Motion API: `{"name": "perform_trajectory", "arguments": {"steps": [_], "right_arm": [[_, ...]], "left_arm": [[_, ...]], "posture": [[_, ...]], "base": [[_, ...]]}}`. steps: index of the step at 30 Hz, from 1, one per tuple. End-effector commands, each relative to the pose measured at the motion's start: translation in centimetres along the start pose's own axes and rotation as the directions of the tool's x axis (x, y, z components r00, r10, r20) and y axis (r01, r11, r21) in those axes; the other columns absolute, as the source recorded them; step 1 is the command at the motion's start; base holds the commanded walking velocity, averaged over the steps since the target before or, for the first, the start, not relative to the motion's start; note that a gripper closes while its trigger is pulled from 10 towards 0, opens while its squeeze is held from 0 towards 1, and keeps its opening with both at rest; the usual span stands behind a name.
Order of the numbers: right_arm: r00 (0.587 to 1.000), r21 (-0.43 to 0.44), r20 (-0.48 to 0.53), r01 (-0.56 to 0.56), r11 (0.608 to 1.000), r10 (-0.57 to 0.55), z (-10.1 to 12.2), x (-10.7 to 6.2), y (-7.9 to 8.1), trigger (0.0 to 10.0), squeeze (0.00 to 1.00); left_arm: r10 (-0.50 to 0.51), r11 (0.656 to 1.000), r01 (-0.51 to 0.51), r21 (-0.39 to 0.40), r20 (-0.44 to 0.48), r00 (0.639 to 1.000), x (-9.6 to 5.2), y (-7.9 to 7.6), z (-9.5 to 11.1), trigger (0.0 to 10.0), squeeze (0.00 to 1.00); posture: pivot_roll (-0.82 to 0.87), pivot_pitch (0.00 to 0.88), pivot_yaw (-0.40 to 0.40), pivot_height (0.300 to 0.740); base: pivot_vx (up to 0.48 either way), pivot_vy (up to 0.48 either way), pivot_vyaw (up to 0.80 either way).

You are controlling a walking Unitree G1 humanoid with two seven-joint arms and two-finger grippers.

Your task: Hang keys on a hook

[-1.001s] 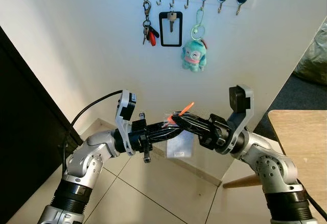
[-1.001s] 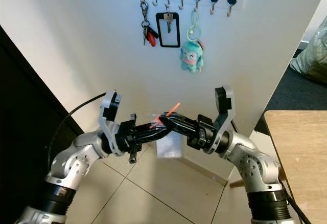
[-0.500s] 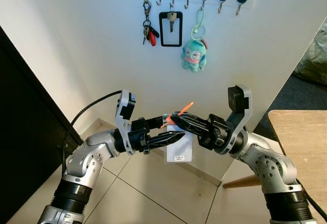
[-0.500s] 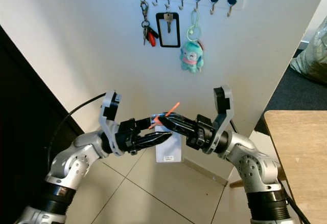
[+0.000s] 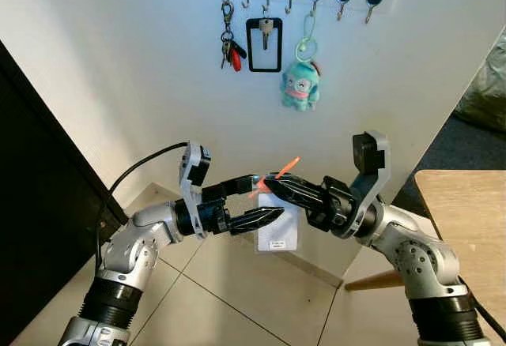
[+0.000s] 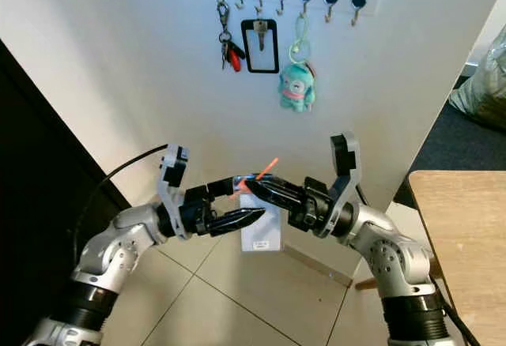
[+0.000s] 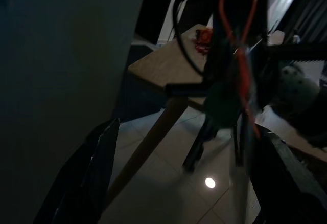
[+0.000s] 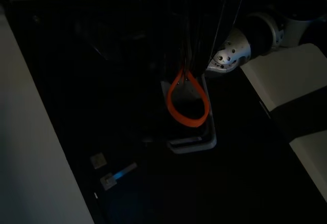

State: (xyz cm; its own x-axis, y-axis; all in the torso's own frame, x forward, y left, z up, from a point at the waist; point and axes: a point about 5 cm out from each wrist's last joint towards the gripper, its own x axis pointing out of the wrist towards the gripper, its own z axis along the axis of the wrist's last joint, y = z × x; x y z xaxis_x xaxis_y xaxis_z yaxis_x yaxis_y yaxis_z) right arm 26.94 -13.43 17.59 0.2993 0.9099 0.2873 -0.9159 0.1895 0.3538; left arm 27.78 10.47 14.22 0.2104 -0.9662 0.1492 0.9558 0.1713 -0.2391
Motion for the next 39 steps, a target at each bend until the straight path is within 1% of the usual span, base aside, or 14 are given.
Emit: {"name": "perform_trajectory", "arguments": {"steps": [1, 9, 17, 18, 19, 20, 23, 24, 25, 27, 29, 35, 37, 39], "right_arm": [[0.999, -0.026, -0.013, 0.035, 0.999, -0.035, 0.0, -0.3, -0.4, 0.0, 0.00], [0.988, -0.079, -0.039, 0.148, 0.986, -0.152, -0.5, -1.0, -1.6, 0.0, 0.00], [0.969, -0.127, -0.043, 0.235, 0.964, -0.242, -0.7, -0.8, -2.8, 0.0, 0.00], [0.961, -0.143, -0.059, 0.258, 0.955, -0.269, -1.1, -0.8, -3.1, 10.0, 0.00], [0.951, -0.156, -0.077, 0.284, 0.946, -0.298, -1.6, -0.8, -3.5, 10.0, 0.00], [0.924, -0.171, -0.119, 0.342, 0.924, -0.364, -2.7, -1.0, -4.4, 10.0, 0.00], [0.894, -0.191, -0.161, 0.388, 0.902, -0.418, -3.9, -1.3, -5.1, 10.0, 0.00], [0.894, -0.191, -0.161, 0.388, 0.902, -0.418, -3.9, -1.3, -5.1, 10.0, 0.00], [0.865, -0.210, -0.198, 0.422, 0.882, -0.461, -4.9, -1.6, -5.5, 10.0, 0.00], [0.822, -0.235, -0.245, 0.464, 0.854, -0.514, -6.3, -2.1, -6.1, 10.0, 0.00], [0.793, -0.245, -0.268, 0.493, 0.835, -0.547, -7.3, -2.5, -6.4, 10.0, 0.00], [0.726, -0.278, -0.307, 0.550, 0.787, -0.616, -9.4, -3.2, -6.9, 10.0, 0.00], [0.682, -0.277, -0.341, 0.584, 0.763, -0.647, -10.7, -3.9, -7.2, 10.0, 0.00], [0.566, -0.266, -0.422, 0.669, 0.694, -0.708, -13.4, -6.1, -7.4, 10.0, 0.00]], "left_arm": [[0.058, 0.998, -0.058, -0.001, -0.030, 0.998, -0.7, 0.6, -0.7, 10.0, 0.00], [0.181, 0.983, -0.184, -0.019, -0.089, 0.979, -2.8, 2.0, -2.4, 10.0, 0.00], [0.346, 0.934, -0.357, -0.025, -0.192, 0.918, -5.5, 3.7, -5.0, 10.0, 0.00], [0.398, 0.911, -0.412, -0.025, -0.213, 0.893, -6.2, 4.1, -5.6, 10.0, 0.00], [0.450, 0.884, -0.466, -0.018, -0.235, 0.862, -7.0, 4.4, -6.2, 10.0, 0.00], [0.552, 0.814, -0.579, -0.032, -0.266, 0.790, -8.6, 5.0, -7.4, 10.0, 0.00], [0.654, 0.723, -0.690, -0.031, -0.293, 0.698, -10.3, 5.4, -8.3, 10.0, 0.00], [0.654, 0.723, -0.690, -0.031, -0.293, 0.698, -10.3, 5.4, -8.3, 10.0, 0.00], [0.717, 0.650, -0.760, -0.008, -0.324, 0.617, -11.6, 5.5, -9.0, 10.0, 0.00], [0.775, 0.552, -0.834, -0.003, -0.366, 0.515, -13.4, 5.3, -10.1, 10.0, 0.00], [0.809, 0.465, -0.886, 0.007, -0.411, 0.421, -14.9, 4.8, -11.2, 10.0, 0.00], [0.854, 0.255, -0.967, 0.011, -0.472, 0.220, -17.7, 3.3, -13.5, 10.0, 0.00], [0.850, 0.188, -0.980, 0.070, -0.511, 0.127, -18.8, 2.6, -14.4, 10.0, 0.00], [0.854, 0.059, -0.997, 0.059, -0.520, 0.019, -20.5, 1.6, -15.1, 10.0, 0.00]], "posture": [[-0.13, 0.052, 0.082, 0.740], [-0.13, 0.053, 0.085, 0.740], [-0.13, 0.047, 0.085, 0.740], [-0.13, 0.040, 0.082, 0.740], [-0.13, 0.040, 0.082, 0.740], [-0.13, 0.035, 0.079, 0.740], [-0.13, 0.035, 0.079, 0.740], [-0.13, 0.035, 0.079, 0.740], [-0.13, 0.035, 0.078, 0.740], [-0.13, 0.035, 0.078, 0.740], [-0.13, 0.035, 0.078, 0.740], [-0.13, 0.040, 0.089, 0.740], [-0.13, 0.042, 0.092, 0.740], [-0.13, 0.041, 0.095, 0.740]], "base": [[0.000, 0.000, 0.00], [0.000, 0.000, 0.00], [0.000, 0.000, 0.00], [0.000, 0.000, 0.00], [0.000, 0.000, 0.00], [0.000, 0.000, 0.00], [0.000, 0.000, 0.00], [0.000, 0.000, 0.00], [0.000, 0.000, 0.00], [0.000, 0.000, 0.00], [0.000, 0.000, 0.00], [0.000, 0.000, 0.00], [0.000, 0.000, 0.00], [0.000, 0.000, 0.00]]}}
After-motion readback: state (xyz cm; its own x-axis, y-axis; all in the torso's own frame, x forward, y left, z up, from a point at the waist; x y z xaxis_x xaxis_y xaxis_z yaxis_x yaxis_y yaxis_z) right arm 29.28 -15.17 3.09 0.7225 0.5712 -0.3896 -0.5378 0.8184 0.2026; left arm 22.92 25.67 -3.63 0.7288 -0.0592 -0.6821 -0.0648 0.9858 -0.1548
